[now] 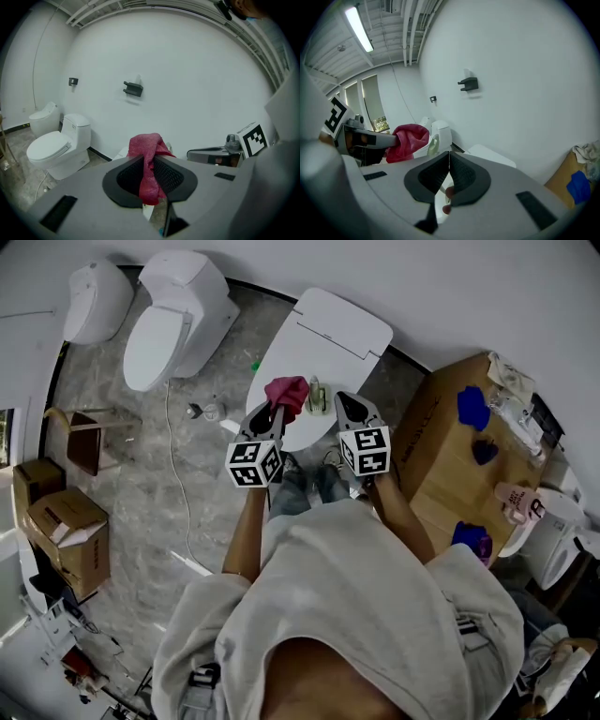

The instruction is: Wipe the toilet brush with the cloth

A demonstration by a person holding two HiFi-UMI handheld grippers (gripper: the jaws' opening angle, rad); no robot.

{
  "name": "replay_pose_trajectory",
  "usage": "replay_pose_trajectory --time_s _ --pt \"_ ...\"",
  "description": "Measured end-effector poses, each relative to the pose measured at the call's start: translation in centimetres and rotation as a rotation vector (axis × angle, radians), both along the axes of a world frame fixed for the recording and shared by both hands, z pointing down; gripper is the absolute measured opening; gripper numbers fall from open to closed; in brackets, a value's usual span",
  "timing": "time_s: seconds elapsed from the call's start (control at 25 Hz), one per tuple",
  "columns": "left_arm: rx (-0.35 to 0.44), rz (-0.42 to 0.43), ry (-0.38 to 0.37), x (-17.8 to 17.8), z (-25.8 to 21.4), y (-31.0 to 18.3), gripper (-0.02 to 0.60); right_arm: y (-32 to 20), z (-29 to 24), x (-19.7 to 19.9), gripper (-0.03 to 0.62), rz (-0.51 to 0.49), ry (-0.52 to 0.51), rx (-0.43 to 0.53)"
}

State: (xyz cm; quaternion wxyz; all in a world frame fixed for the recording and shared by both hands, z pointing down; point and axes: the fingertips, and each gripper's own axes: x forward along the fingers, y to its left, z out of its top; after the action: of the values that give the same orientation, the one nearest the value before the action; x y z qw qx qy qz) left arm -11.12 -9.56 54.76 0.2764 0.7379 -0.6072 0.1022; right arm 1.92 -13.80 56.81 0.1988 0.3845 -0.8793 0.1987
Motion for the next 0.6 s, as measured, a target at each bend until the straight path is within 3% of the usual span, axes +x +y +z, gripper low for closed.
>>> replay_pose_trajectory --time_s 0.6 --pt "-0.063 0.164 0.059 1.4 3.3 -0.3 0.072 0.4 1.3 0.3 0.031 0.094 0.086 -0.035"
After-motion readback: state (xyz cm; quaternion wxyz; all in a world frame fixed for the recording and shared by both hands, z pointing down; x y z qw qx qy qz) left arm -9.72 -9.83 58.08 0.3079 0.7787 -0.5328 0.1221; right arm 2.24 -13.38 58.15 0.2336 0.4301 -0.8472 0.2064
